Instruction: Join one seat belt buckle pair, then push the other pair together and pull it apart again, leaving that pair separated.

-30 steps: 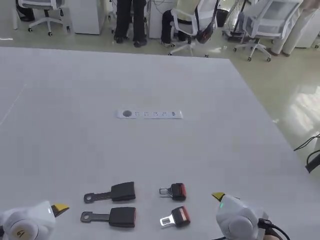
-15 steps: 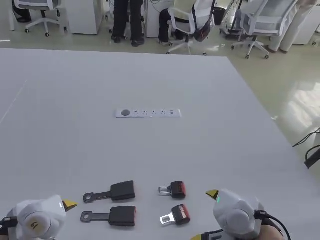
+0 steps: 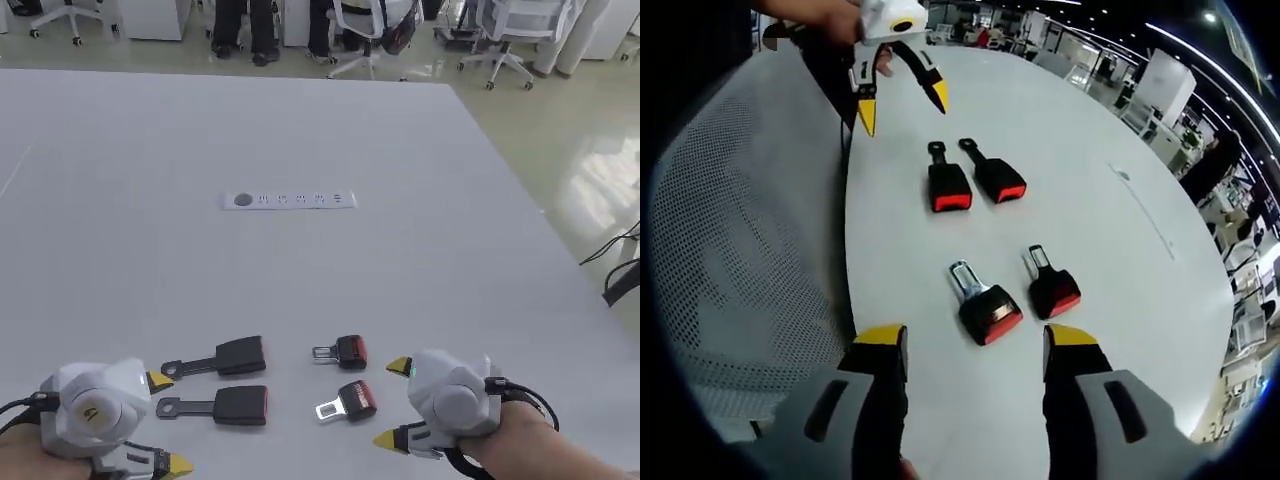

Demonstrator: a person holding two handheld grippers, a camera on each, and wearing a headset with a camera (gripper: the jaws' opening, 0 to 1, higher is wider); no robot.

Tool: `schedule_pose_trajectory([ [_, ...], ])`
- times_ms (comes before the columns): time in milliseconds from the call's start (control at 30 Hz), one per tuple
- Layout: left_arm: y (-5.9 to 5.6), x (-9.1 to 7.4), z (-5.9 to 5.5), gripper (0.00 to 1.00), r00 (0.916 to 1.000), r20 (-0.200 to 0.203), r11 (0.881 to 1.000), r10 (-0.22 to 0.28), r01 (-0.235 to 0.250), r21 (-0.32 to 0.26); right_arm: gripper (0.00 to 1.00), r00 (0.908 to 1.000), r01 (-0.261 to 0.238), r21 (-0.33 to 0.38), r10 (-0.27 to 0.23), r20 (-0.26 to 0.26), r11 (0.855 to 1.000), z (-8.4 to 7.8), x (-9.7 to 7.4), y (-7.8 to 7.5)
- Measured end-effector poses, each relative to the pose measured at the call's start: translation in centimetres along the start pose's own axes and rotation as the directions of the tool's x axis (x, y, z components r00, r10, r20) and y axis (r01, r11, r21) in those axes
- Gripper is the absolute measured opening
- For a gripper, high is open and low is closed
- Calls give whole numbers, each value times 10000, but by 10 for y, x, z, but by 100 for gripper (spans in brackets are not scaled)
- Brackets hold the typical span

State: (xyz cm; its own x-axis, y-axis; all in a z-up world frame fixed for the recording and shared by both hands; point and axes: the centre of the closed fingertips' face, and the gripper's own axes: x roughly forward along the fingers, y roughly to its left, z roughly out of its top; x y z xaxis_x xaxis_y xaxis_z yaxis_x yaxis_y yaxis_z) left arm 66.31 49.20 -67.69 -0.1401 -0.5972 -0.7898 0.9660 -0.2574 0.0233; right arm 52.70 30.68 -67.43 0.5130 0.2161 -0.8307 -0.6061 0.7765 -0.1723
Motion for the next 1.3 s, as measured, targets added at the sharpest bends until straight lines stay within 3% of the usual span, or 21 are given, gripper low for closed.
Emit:
schedule_pose_trajectory([
  [433,8,29,16,57,9978,-370,9926,-548,585,1060,47,9976,-568,-1044,523,-458,9929,1,21,-8],
  [700,11,43,21,56,9948,-537,9873,-860,924,1290,42,9917,-1079,-1717,939,-880,9792,-3,36,-8],
  [800,12,48,21,55,9932,-577,9847,-1008,1079,1368,42,9883,-1288,-2206,1068,-1088,9668,-6,39,-5],
  [1033,11,54,27,50,9902,-618,9783,-1252,1336,1581,43,9825,-1600,-2594,1283,-1349,9524,-10,46,-4],
  [1200,6,60,29,49,9864,-596,9739,-1530,1607,1606,39,9828,-1622,-2494,1338,-1272,9547,-9,50,-7],
  [1300,6,64,26,48,9842,-838,9664,-1560,1697,1934,40,9829,-1645,-2564,1366,-1231,9525,-8,52,-8],
])
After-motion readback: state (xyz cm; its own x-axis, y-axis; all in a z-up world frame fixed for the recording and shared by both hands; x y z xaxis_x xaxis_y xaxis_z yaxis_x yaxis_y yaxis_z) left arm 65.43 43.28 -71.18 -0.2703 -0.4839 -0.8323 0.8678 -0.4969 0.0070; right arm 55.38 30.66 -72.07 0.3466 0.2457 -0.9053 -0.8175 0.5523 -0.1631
